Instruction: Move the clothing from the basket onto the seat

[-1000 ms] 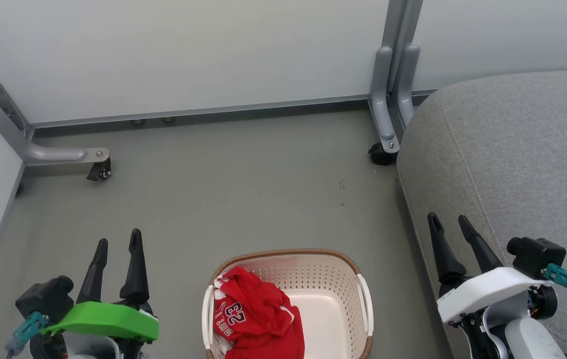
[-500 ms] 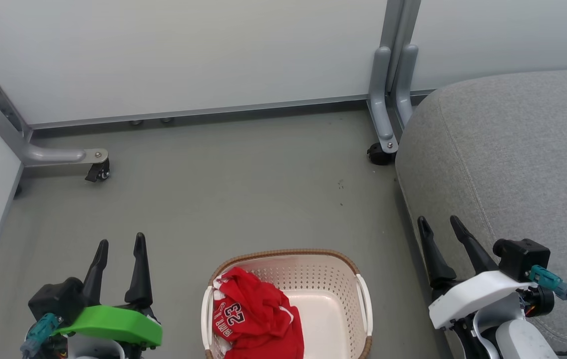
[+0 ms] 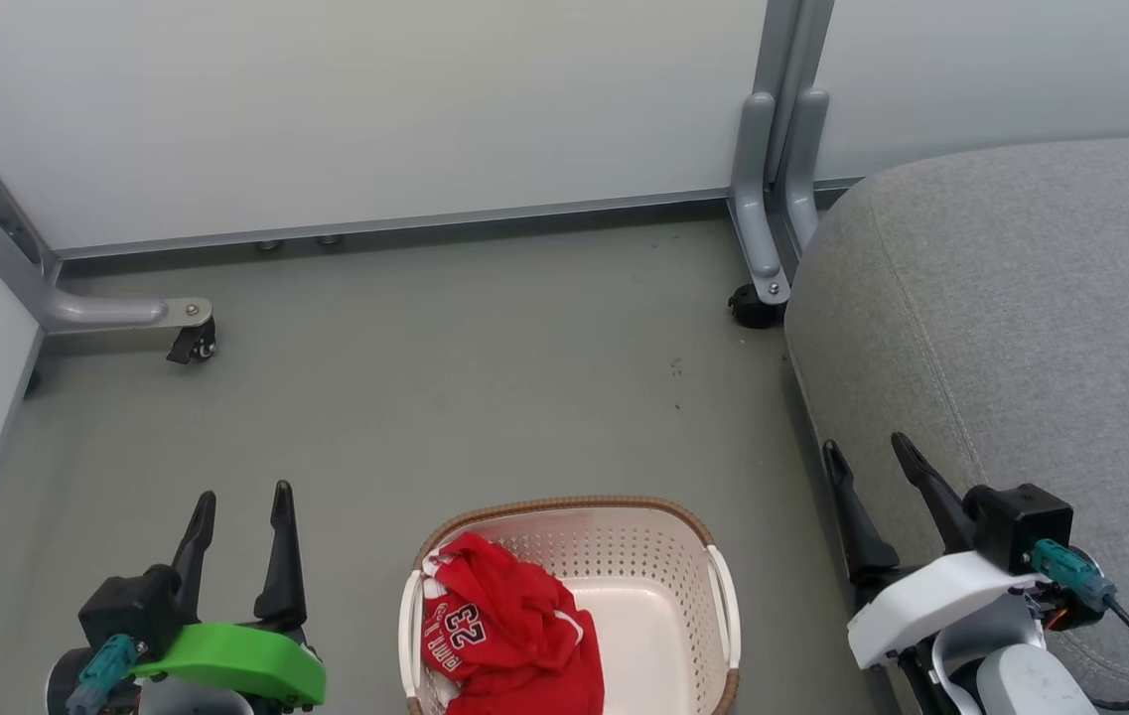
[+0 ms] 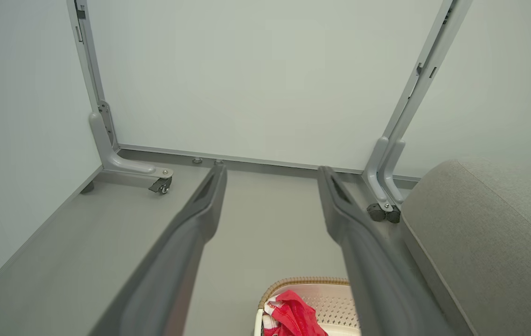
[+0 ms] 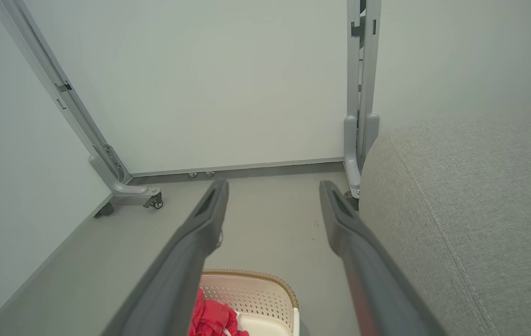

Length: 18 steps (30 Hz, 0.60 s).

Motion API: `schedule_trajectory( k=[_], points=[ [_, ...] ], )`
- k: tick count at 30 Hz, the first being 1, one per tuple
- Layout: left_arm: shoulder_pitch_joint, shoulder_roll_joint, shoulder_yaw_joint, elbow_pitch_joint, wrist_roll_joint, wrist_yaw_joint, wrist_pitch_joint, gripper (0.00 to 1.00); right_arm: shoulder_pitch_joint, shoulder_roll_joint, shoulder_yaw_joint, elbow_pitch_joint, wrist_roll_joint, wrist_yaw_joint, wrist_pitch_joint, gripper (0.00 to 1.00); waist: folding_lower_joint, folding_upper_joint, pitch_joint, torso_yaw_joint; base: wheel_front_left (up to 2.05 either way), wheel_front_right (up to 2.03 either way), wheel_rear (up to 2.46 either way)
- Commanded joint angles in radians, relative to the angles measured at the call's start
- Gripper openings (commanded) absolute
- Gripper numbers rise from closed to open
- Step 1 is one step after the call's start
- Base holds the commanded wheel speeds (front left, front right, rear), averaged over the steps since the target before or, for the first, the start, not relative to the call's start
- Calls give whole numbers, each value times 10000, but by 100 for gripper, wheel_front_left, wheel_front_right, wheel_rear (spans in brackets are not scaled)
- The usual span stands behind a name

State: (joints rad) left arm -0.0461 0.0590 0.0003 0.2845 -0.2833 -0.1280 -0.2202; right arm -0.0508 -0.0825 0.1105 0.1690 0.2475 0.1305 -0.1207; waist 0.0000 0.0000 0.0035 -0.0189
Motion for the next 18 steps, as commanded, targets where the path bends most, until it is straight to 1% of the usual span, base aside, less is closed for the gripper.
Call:
schedule_trajectory(
  k=[1,18],
  points=[
    [97,28,53,9,248,-40,-83,100,42,-14,-12,-70,-207,3,-97,100,0,0,-1,-2,0,0,0],
    [99,-43,172,439,1302,-42,-393,100,168,116,-33,-123,-1337,4,-306,100,0,0,-15,-64,0,0,0]
  ],
)
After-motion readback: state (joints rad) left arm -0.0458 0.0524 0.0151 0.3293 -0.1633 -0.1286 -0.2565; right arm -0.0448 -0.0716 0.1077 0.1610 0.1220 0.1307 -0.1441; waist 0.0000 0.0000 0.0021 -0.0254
